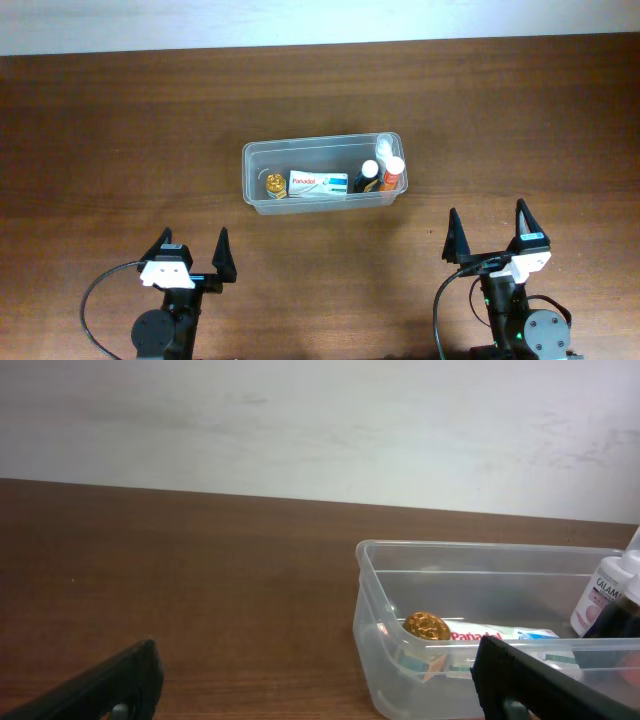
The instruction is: Pack container
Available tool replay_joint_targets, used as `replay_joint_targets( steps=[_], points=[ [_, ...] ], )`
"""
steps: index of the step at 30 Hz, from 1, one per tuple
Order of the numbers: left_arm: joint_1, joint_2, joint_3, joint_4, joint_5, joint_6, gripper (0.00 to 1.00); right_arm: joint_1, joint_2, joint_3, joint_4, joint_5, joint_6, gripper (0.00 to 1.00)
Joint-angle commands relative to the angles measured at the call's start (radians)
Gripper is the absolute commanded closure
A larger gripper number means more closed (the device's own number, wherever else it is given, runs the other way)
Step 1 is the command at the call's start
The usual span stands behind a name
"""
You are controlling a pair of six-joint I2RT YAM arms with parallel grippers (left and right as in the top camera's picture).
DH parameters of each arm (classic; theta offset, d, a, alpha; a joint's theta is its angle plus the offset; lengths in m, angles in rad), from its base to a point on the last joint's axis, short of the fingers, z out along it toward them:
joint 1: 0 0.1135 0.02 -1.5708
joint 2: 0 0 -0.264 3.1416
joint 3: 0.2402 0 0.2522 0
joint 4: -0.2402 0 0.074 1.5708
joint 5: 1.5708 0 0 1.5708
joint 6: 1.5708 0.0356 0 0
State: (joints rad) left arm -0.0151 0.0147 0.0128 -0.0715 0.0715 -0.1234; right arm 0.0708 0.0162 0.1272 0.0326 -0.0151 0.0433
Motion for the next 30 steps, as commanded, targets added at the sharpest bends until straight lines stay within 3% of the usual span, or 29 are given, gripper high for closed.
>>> replay_joint_targets(
  steps=[1,12,30],
  points=[
    [0.005,-0.010,-0.004,-0.004,0.003,0.016,0.01,-0.008,-0.013,-0.028,0.006,0.021,-0.010,0.02],
    [0.005,-0.010,-0.004,-0.004,0.003,0.016,0.01,-0.006,-0.013,-0.121,0.010,-0.020,-0.009,0.02],
    [0.005,-0.010,-0.004,-0.004,0.003,0.016,0.01,-0.006,-0.013,-0.122,-0.105,-0.078,-0.010,0.01]
  ],
)
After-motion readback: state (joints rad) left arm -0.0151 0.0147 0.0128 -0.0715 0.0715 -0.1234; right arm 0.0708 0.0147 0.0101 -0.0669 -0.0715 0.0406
